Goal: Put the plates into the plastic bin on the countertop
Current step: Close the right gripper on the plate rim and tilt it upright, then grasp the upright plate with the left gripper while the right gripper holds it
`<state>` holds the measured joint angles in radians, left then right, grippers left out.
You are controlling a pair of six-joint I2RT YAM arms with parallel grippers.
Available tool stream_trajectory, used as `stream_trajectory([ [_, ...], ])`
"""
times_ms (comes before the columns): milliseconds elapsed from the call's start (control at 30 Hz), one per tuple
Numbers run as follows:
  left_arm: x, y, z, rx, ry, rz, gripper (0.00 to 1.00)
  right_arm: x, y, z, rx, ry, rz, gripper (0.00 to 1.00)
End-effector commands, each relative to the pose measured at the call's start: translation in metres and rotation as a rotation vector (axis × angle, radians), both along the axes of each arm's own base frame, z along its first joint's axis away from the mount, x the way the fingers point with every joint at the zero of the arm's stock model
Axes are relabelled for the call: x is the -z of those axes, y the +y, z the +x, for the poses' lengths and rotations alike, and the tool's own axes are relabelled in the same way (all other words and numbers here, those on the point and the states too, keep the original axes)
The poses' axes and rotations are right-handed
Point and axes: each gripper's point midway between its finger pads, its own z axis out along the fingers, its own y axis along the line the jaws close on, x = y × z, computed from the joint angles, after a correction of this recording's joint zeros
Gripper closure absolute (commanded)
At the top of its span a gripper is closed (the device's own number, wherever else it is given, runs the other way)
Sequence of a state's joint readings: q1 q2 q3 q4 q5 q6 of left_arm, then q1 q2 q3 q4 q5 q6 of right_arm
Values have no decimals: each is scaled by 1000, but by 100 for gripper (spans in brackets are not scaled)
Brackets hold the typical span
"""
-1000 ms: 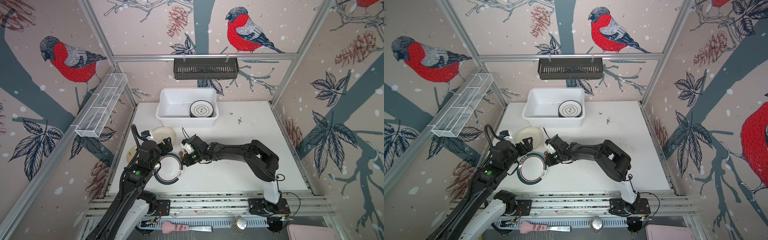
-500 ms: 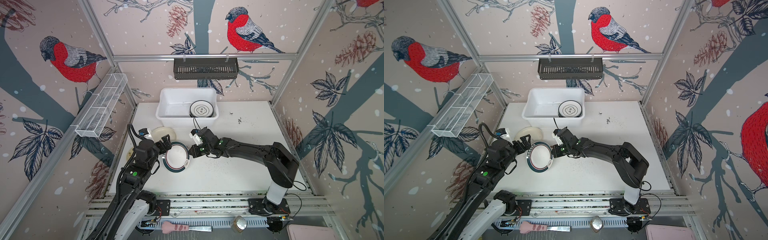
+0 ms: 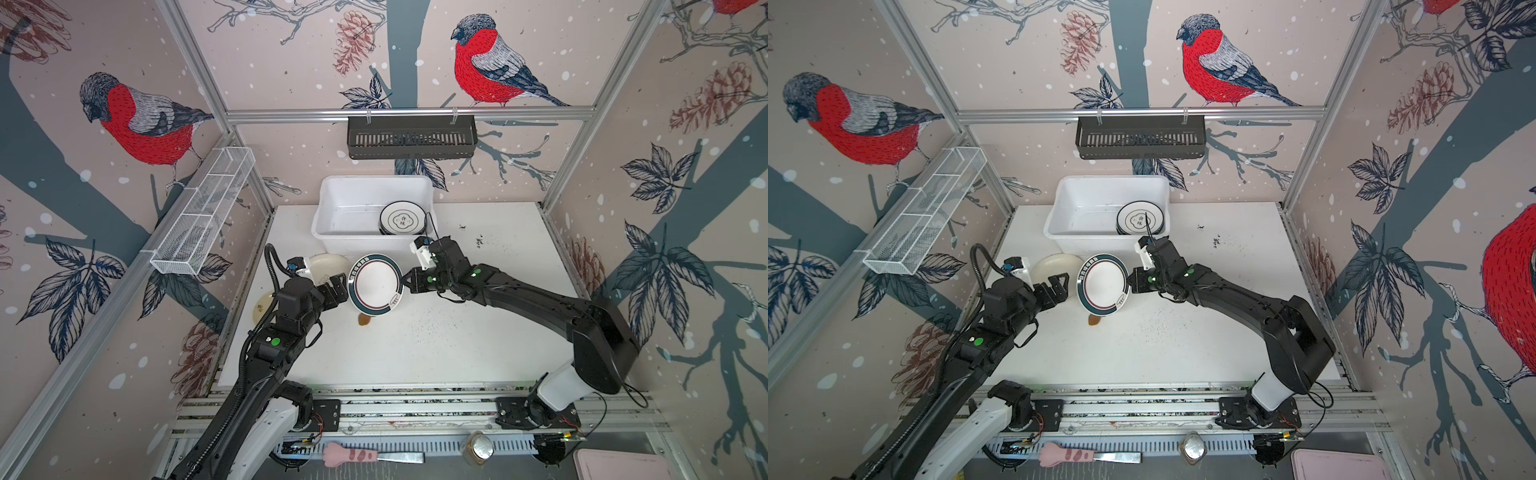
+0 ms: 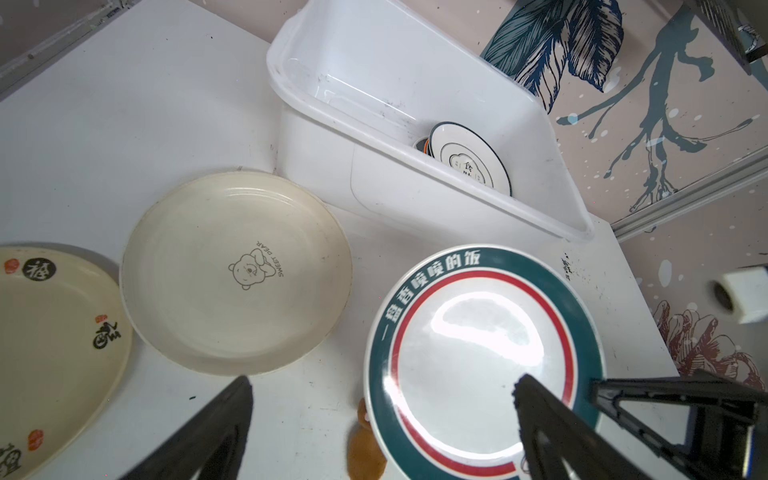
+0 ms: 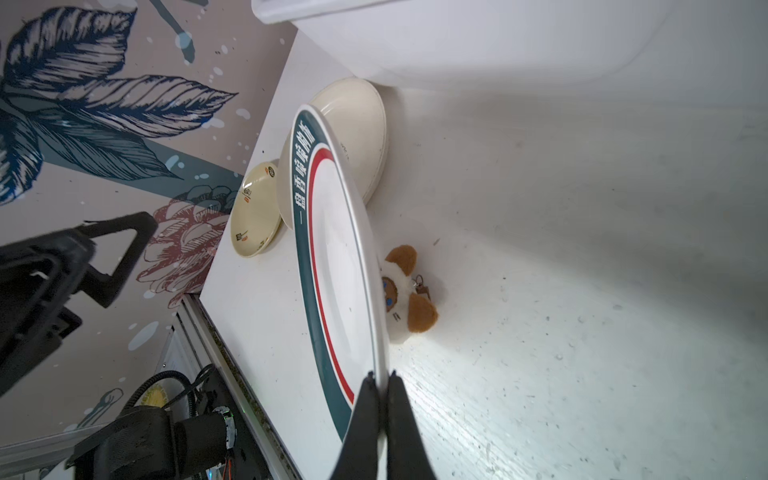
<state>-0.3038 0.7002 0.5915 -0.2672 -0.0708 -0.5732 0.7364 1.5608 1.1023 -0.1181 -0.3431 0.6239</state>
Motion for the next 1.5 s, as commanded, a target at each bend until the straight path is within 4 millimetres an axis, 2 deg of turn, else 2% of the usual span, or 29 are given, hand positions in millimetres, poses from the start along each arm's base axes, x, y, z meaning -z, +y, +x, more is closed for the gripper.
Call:
stream_trajectory([
  [0,-5,-12,3,52,-36,-48,3,-18,-11,6,8,-34,62,100],
  [167,-1,-34,5,149,-41,-131,3,-35,-30,11,38,-39,145,100],
  [300,-1,-53,11,227,-51,-195,4,-43,-38,10,43,-43,202,100],
  [533,-3,-75,20,313,-53,-287,15,-51,-43,4,36,-47,251,100],
  [767,-4,-86,24,347,-64,-331,27,-57,-45,-2,24,-55,299,100],
  [1033,-2,-99,31,389,-58,-377,32,-58,-51,-5,25,-59,305,100],
  [1100,-4,-101,32,397,-66,-385,36,-58,-50,-6,20,-57,313,100],
  [1200,-8,-106,35,414,-78,-397,49,-58,-50,-7,18,-53,318,100],
  [1367,-14,-112,36,451,-98,-418,54,-56,-51,-7,13,-42,331,100],
  [1467,-17,-116,36,473,-106,-429,61,-56,-53,-7,14,-38,336,100],
])
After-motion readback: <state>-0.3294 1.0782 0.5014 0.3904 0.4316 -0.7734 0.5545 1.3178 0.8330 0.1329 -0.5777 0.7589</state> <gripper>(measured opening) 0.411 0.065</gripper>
